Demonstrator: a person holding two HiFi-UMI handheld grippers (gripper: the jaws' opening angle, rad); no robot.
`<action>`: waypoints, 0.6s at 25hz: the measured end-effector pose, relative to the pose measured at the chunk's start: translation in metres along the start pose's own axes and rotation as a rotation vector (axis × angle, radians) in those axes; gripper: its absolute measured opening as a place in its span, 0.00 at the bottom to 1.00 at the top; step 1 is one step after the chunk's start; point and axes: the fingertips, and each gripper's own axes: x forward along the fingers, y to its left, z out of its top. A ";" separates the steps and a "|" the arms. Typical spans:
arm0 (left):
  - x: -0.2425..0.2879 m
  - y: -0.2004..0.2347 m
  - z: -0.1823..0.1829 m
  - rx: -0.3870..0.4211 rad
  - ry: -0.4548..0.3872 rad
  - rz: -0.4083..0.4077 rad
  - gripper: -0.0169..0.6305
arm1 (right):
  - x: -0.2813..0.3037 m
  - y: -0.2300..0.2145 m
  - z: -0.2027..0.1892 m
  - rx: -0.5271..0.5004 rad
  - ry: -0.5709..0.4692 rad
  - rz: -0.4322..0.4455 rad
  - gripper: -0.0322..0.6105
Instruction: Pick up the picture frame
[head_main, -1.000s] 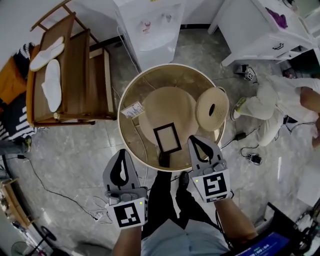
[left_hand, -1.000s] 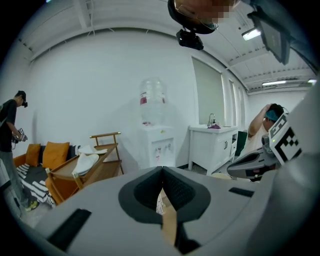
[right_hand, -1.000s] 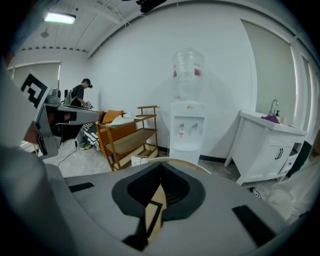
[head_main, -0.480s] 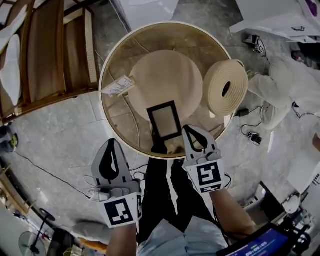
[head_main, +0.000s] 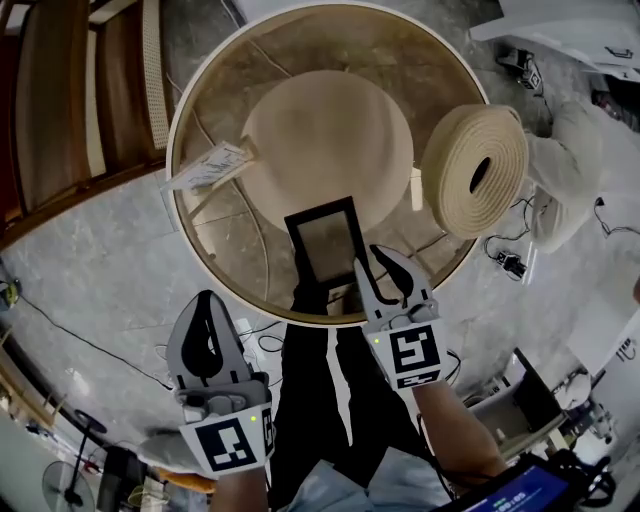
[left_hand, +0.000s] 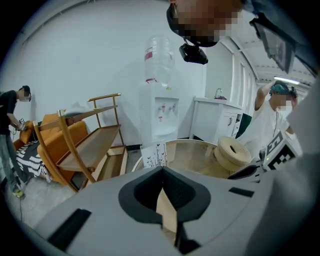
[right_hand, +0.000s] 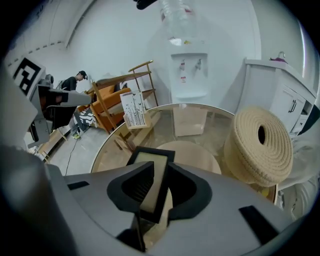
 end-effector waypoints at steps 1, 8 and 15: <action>0.002 0.001 -0.005 -0.004 0.007 0.002 0.05 | 0.004 -0.001 -0.004 0.008 0.010 0.000 0.21; 0.009 0.002 -0.031 -0.011 0.046 -0.001 0.05 | 0.026 -0.005 -0.033 0.028 0.056 0.006 0.24; 0.013 0.005 -0.038 -0.008 0.057 -0.001 0.05 | 0.040 -0.009 -0.051 0.043 0.084 0.017 0.24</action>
